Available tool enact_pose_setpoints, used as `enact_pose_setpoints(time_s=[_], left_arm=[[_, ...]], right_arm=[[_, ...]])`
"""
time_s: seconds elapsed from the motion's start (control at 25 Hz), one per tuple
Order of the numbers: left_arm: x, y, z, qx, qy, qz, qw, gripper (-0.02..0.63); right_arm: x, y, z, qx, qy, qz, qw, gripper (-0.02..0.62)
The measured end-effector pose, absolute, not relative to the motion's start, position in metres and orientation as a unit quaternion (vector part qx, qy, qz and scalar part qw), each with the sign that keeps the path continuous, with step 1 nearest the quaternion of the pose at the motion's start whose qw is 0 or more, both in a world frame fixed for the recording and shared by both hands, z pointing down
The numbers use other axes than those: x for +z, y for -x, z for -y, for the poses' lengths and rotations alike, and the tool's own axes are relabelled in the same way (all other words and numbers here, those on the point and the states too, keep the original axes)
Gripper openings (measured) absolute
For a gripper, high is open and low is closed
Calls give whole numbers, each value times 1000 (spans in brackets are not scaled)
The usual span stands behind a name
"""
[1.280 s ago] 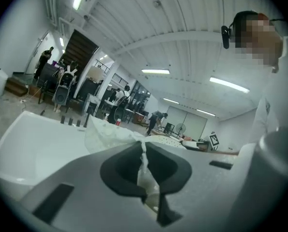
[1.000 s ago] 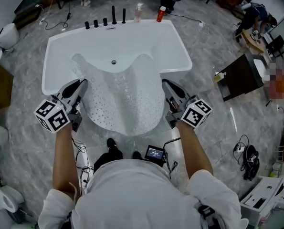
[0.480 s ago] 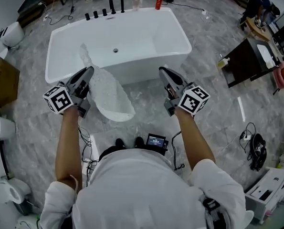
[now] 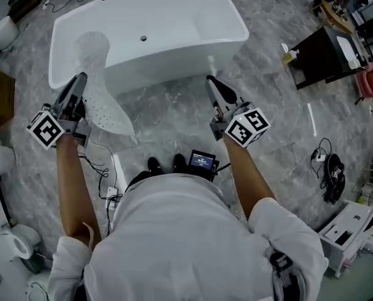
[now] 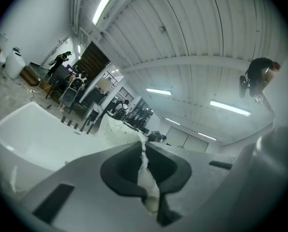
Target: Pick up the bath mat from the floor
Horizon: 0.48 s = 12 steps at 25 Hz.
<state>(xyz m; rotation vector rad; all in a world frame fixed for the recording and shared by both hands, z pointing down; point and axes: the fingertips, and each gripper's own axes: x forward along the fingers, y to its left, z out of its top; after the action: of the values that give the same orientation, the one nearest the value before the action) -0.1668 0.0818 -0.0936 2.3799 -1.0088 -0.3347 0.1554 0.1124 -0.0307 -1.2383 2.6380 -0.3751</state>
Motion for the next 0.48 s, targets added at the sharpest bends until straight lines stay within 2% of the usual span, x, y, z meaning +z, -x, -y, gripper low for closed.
enact_pose_setpoints(time_s=[0.24,0.48], left_arm=[[-84,169,-90,-98,-879,384,264,22],[-103,157,-96,-64,-896,395,194,23]], right_arm=[[-48,-136,-115,-80,424,-897,96,28],[-54,-129,-122,-52,437,-894,84,28]])
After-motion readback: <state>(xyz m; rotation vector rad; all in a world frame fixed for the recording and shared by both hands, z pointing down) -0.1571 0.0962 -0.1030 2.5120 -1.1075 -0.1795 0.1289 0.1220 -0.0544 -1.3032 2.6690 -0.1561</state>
